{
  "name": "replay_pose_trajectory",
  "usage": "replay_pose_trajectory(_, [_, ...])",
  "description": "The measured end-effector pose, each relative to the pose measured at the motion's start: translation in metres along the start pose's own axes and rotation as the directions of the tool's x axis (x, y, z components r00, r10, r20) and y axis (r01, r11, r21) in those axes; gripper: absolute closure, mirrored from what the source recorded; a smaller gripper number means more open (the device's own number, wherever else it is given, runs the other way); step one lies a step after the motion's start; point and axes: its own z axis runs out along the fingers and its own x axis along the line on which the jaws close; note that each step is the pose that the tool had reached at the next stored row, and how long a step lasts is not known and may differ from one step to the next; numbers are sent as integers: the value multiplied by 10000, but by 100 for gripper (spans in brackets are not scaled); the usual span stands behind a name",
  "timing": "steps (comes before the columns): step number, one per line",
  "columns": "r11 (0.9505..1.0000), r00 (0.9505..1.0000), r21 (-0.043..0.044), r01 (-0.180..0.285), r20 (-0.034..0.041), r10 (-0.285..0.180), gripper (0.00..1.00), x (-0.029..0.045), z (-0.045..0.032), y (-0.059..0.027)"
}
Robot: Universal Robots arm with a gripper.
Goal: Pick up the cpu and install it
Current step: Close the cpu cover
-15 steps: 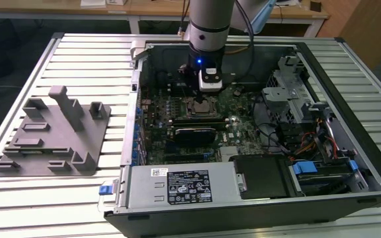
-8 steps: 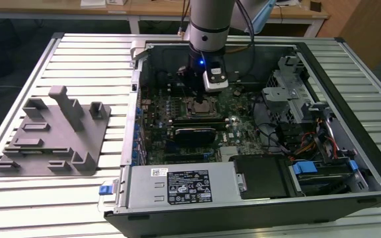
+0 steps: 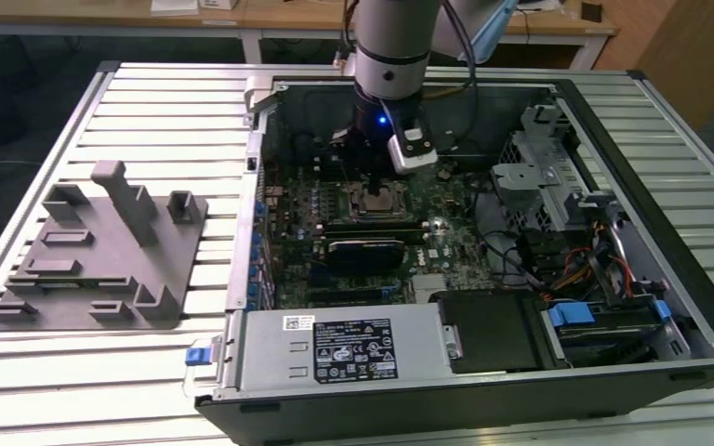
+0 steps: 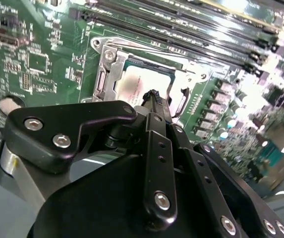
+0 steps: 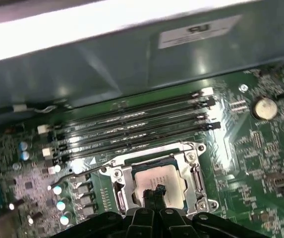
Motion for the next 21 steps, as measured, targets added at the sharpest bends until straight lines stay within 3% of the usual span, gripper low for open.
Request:
replay_pose_trajectory(5, [9965,9965,-3,831,61,-831,89,-1,35,-1])
replay_pose_trajectory(9, [9898,9898,0,1422,87,-1422,89,0,47,-1])
replay_pose_trajectory(15, [9896,9895,-1,1441,87,-1441,89,3,48,-2])
replay_pose_trajectory(21, [9932,9931,-5,1166,100,-1166,89,43,61,-11])
